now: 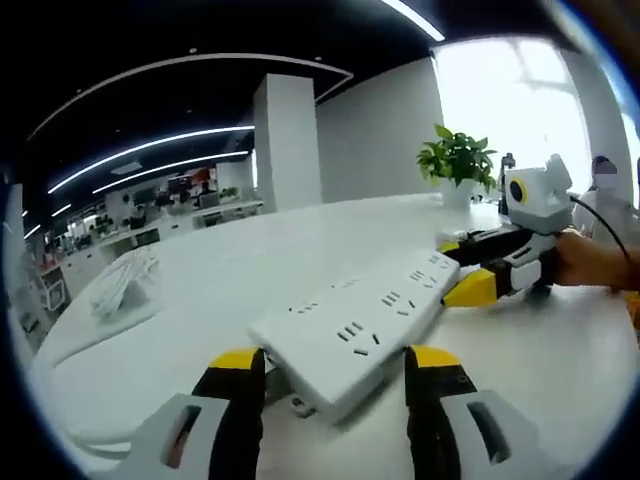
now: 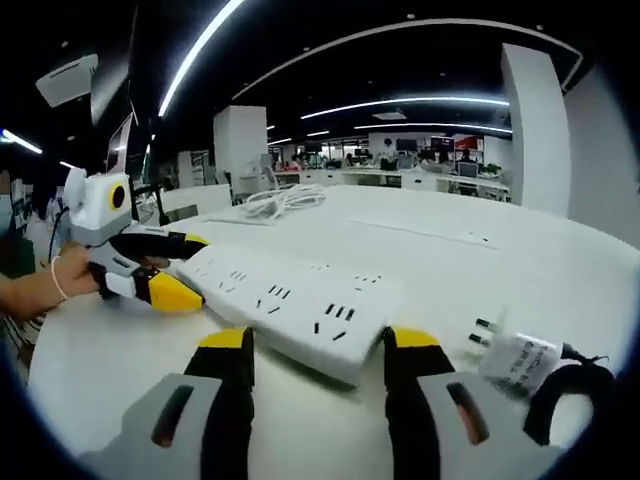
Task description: Straighten the power strip on the desk, plug the charger into it
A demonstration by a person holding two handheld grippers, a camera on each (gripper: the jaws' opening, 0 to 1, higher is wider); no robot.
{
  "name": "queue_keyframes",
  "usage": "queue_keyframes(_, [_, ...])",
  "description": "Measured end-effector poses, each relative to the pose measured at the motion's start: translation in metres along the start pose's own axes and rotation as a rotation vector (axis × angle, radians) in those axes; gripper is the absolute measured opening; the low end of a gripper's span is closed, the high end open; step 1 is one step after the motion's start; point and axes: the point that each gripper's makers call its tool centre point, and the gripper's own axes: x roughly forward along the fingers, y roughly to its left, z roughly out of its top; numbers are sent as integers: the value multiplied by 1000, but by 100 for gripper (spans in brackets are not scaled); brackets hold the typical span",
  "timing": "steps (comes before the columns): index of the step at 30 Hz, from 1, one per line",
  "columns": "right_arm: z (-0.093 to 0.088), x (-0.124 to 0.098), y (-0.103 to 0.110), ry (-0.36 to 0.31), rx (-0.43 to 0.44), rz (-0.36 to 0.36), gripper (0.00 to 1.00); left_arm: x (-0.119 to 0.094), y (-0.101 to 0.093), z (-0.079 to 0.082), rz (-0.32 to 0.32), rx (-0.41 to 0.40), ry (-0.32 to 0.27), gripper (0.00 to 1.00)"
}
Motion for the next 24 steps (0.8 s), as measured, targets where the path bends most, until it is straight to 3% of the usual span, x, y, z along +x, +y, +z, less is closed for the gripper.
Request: queue_keyframes(24, [-5, -10, -2, 43, -14, -114, 48, 7, 0, 5, -78, 15, 25, 55])
